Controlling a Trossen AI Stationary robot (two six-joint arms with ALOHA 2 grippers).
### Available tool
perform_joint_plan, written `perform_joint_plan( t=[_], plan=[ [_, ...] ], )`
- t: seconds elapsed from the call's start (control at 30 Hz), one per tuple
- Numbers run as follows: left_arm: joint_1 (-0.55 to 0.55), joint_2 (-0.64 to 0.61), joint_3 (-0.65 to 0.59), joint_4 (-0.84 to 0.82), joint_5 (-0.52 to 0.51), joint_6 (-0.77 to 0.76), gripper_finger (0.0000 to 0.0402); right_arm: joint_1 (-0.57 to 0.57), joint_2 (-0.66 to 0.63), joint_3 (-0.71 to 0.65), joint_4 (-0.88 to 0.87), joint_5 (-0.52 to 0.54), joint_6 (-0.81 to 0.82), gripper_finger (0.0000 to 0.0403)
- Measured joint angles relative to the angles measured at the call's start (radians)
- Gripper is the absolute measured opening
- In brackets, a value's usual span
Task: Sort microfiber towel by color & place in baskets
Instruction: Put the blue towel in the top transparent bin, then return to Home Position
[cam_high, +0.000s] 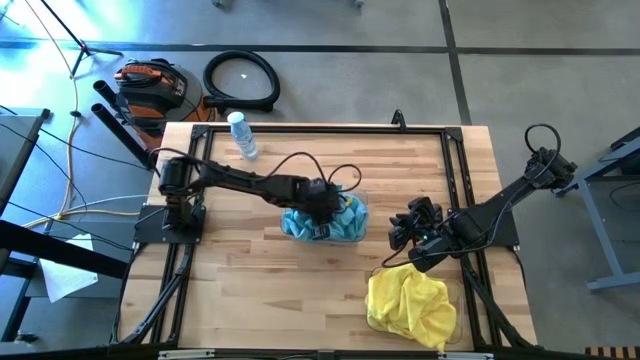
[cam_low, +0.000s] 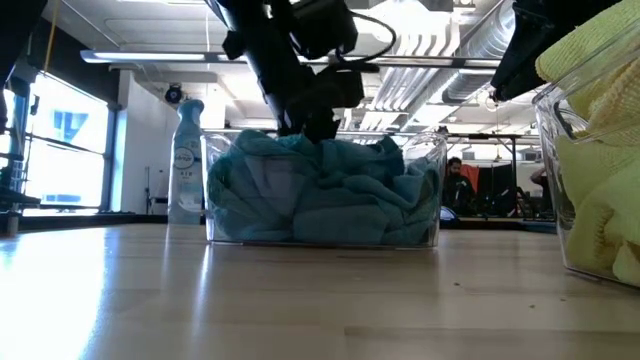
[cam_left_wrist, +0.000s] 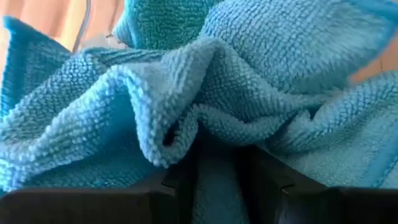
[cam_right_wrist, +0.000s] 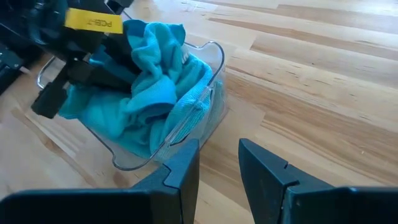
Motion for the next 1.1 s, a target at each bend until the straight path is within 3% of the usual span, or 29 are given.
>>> perform_joint_plan(
  t=[0.6,0.93,1.1],
  plan=[
    [-0.012,-0.182,0.002,-0.061,0.041,-0.016,0.0101,0.0,0.0,0.0,-0.009,-0.006,-0.003,0.011],
    [-0.007,-0.336,-0.006,-0.158,-0.031,0.016,0.01,0.0,0.0,0.0,-0.051,-0.06,-0.003,0.011],
    [-0.006,-0.472,-0.118,-0.064,-0.03,0.036,0.0054,0.0,0.0,0.0,-0.064,-0.119,-0.003,0.011]
  ],
)
